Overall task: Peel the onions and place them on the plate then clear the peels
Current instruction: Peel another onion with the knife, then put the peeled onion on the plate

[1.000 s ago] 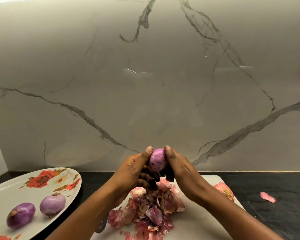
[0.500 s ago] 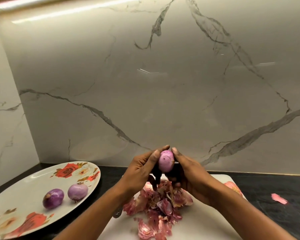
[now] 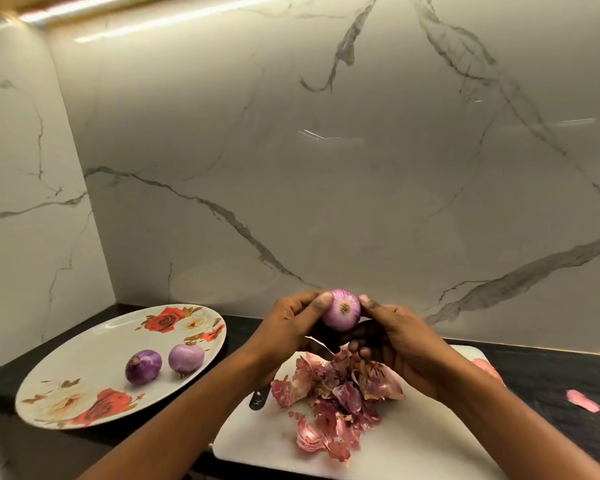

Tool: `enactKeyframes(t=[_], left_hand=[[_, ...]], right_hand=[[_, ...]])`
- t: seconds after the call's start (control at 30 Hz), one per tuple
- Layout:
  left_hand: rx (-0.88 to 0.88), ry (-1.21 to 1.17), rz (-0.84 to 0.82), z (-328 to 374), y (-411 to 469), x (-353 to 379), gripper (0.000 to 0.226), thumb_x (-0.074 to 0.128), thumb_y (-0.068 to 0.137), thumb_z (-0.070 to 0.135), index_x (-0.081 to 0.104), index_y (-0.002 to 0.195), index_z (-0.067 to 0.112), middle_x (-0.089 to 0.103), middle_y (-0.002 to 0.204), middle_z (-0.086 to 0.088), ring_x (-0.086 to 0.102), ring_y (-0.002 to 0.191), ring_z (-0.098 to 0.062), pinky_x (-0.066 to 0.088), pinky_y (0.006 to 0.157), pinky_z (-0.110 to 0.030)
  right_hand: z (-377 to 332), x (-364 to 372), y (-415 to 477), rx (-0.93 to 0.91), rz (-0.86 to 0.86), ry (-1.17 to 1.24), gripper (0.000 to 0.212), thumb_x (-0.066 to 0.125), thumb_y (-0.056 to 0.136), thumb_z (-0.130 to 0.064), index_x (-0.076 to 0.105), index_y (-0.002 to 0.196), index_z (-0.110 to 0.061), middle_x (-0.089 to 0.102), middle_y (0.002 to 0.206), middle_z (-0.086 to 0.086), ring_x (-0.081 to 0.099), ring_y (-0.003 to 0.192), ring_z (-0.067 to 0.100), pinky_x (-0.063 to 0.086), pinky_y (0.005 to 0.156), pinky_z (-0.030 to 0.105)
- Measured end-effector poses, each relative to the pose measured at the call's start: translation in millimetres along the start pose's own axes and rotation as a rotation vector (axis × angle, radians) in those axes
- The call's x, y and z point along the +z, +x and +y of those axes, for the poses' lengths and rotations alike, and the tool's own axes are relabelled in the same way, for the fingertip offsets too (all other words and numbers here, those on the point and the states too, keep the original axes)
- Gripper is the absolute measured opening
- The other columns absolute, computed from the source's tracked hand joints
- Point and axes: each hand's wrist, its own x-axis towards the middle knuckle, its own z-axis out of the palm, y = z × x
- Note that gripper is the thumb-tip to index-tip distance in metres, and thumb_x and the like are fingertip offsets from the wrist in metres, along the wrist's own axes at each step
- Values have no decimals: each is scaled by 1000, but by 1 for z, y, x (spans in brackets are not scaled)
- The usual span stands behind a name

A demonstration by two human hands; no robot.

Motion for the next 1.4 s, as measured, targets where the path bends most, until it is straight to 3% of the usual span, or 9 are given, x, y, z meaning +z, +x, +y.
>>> enactKeyframes(t=[0.3, 0.57, 0.73, 0.83, 0.93, 1.07, 1.17, 1.3, 1.4], left_hand=[[-107, -264, 144, 0, -28, -44, 45, 49, 109, 37, 66, 124, -3, 73, 108, -34, 74, 85, -34, 65, 73, -35], [-116, -60, 305, 11, -92, -128, 38, 65, 98, 33, 69, 133, 20, 73, 123, -19, 76, 101, -39, 64, 87, -46], [-138, 246, 492, 6, -122, -182, 28, 66, 101, 27, 70, 128, 20, 81, 102, -1, 78, 93, -29, 66, 80, -36], [-155, 452, 569, -2, -128, -205, 41, 69, 99, 32, 66, 139, 20, 79, 99, 2, 75, 84, -19, 62, 73, -28], [-140, 621, 561, -8, -126, -216, 46, 72, 97, 38, 63, 141, 32, 76, 108, 10, 68, 93, -7, 55, 78, -26], [-130, 776, 518, -21, -111, -217, 43, 77, 94, 40, 64, 135, 43, 67, 113, 16, 62, 99, 3, 50, 78, -21], [-134, 801, 500, -34, -101, -218, 38, 80, 93, 34, 64, 118, 58, 69, 113, 21, 66, 103, -5, 58, 85, -29], [-188, 657, 477, -37, -89, -219, 42, 84, 91, 24, 73, 128, 38, 72, 122, 11, 66, 112, -7, 57, 86, -23], [-247, 605, 491, -33, -83, -218, 42, 86, 88, 18, 75, 126, 30, 73, 123, 4, 67, 112, -14, 57, 84, -24]], right_hand=[[-5, 2, -7, -10, -82, -64, 35, 63, 98, -27, 76, 122, -5, 75, 109, 31, 72, 80, 24, 61, 67, 24], [-4, -4, -3, -49, -52, -119, 30, 65, 92, -24, 82, 110, -7, 76, 103, 28, 73, 75, 22, 60, 60, 21], [-5, -3, -6, -57, -78, -158, 28, 70, 88, -28, 83, 107, -12, 76, 105, 29, 74, 75, 21, 60, 60, 21], [-6, -3, -7, -93, -90, -200, 68, 97, 58, -55, 83, 108, -12, 77, 103, 28, 73, 75, 20, 60, 60, 21], [-5, -2, -8, -104, -97, -236, 93, 99, 37, -70, 83, 109, -12, 77, 102, 27, 73, 76, 21, 59, 60, 20], [-5, -1, -8, -92, -112, -264, 74, 98, 54, -57, 82, 110, -12, 75, 105, 30, 72, 78, 22, 59, 60, 21], [-5, -1, -10, -100, -101, -273, 86, 98, 45, -68, 83, 109, -13, 77, 102, 26, 73, 79, 23, 59, 59, 21], [-5, 0, -10, -67, -87, -250, 31, 77, 83, -34, 84, 104, -12, 76, 102, 29, 71, 78, 24, 58, 57, 20], [-2, -4, -7, -49, -90, -264, 25, 66, 91, -22, 84, 104, -12, 77, 101, 28, 72, 79, 25, 58, 57, 21]])
